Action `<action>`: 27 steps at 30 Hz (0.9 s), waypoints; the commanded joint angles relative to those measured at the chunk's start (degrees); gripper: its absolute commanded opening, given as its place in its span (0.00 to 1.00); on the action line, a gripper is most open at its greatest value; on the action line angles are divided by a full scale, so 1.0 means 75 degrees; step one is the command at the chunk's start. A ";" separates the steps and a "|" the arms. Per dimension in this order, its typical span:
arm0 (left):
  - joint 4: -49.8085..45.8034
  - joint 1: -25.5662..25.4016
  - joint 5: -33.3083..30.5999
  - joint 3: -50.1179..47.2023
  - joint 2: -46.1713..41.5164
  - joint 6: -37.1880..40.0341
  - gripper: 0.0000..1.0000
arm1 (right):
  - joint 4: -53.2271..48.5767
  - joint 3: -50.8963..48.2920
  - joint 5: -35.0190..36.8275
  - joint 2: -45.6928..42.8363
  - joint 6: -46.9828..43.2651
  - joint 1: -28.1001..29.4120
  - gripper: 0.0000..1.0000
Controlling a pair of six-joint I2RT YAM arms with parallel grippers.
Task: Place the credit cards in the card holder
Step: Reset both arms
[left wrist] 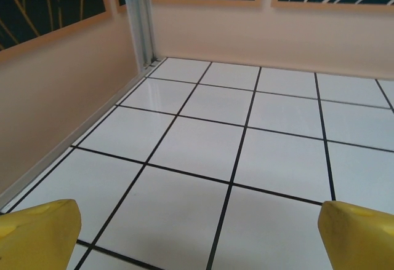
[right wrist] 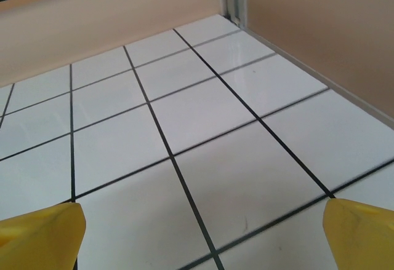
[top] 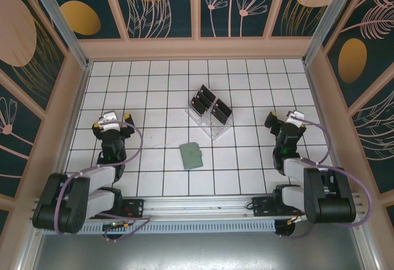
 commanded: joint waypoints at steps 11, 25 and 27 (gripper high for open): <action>0.2732 0.0877 0.1684 0.0513 0.2229 0.0059 0.98 | 0.6616 -0.0970 -0.0749 0.2949 -0.1319 0.0141 0.99; 0.2110 0.1044 0.2286 0.0848 0.2278 0.0081 0.98 | 0.4187 0.0029 -0.0800 0.2572 -0.0771 -0.0264 0.99; 0.2110 0.1041 0.2286 0.0848 0.2278 0.0073 0.99 | 0.4292 -0.0010 -0.0908 0.2593 -0.0813 -0.0257 0.99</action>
